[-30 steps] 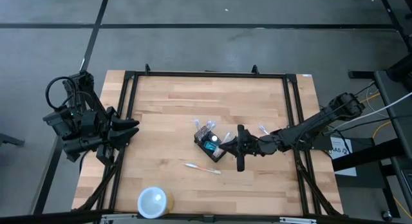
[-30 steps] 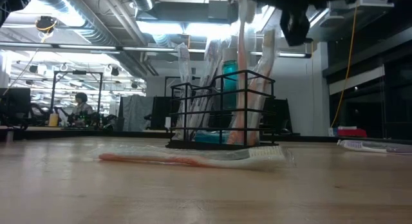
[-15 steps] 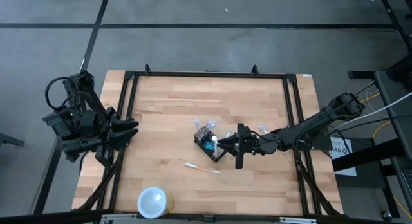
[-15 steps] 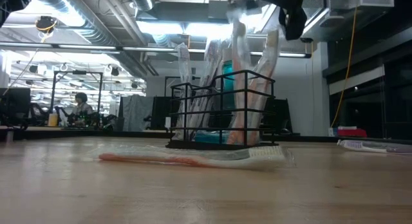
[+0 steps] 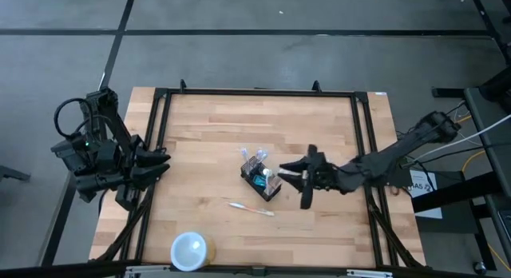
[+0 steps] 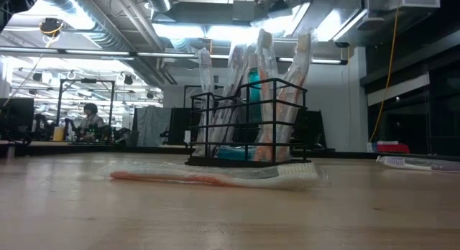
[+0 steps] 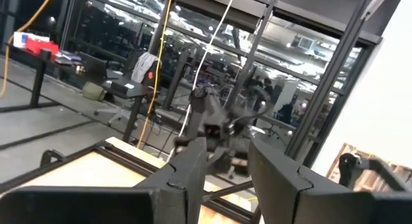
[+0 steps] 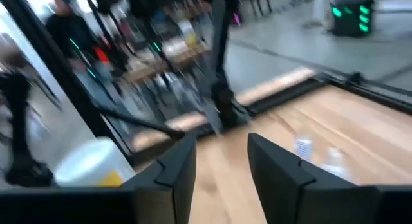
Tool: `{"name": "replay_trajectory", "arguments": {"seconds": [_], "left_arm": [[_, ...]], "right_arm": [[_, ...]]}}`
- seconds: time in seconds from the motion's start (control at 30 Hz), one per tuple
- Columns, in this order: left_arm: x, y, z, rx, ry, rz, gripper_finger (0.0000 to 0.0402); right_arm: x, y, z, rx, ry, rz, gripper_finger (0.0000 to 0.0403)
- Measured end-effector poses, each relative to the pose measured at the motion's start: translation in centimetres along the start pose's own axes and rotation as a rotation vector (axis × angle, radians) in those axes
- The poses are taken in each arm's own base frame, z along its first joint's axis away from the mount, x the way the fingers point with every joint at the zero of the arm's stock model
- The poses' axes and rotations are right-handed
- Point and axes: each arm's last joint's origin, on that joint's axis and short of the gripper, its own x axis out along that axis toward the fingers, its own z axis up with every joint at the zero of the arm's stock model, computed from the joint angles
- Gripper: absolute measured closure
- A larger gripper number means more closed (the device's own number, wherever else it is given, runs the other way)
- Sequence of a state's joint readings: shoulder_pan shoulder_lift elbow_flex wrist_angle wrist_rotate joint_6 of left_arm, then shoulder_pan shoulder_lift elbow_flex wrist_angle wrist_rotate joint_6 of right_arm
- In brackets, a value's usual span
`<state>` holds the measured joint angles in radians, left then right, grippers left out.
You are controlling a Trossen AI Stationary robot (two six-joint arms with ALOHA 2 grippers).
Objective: Pick & Place toothbrushing station
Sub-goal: Put the violet toothbrush into the wire organizer
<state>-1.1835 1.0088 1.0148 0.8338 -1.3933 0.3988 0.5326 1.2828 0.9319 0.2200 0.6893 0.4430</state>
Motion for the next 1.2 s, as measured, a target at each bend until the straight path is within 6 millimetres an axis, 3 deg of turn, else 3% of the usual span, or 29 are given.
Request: {"name": "replay_trajectory", "arguments": {"seconds": [0.1, 0.23, 0.33, 0.47, 0.6, 0.7, 0.9, 1.07, 1.2], "left_arm": [[0.0, 0.0, 0.0, 0.035, 0.000, 0.001, 0.0288], [0.0, 0.0, 0.0, 0.092, 0.003, 0.006, 0.0288], [0.1, 0.1, 0.0, 0.129, 0.006, 0.019, 0.0288], [0.4, 0.2, 0.0, 0.154, 0.002, 0.041, 0.0288], [0.8, 0.3, 0.0, 0.170, -0.006, 0.063, 0.0288], [1.1, 0.5, 0.0, 0.182, -0.015, 0.081, 0.0288], [1.3, 0.9, 0.5, 0.174, -0.029, 0.084, 0.0288], [1.2, 1.2, 0.8, 0.162, -0.031, 0.086, 0.0288], [1.2, 1.3, 0.9, 0.153, -0.024, 0.100, 0.0288]], "right_arm": [[-1.5, 1.1, 3.3, -0.059, 0.145, -0.079, 0.0268], [-4.3, 0.6, 7.3, -0.098, 0.399, -0.237, 0.0277], [-6.4, -1.2, 8.2, -0.127, 0.645, -0.390, 0.0281], [-7.6, -4.0, 7.8, -0.086, 0.876, -0.553, 0.0282], [-7.3, -6.9, 7.2, 0.077, 0.934, -0.653, 0.0282], [-6.5, -9.6, 5.8, 0.097, 1.014, -0.729, 0.0282], [-4.2, -14.3, 1.1, 0.104, 1.224, -0.678, 0.0283], [-4.1, -17.8, -2.9, 0.078, 1.370, -0.686, 0.0283], [-4.1, -19.5, -4.8, 0.102, 1.369, -0.656, 0.0283]]}}
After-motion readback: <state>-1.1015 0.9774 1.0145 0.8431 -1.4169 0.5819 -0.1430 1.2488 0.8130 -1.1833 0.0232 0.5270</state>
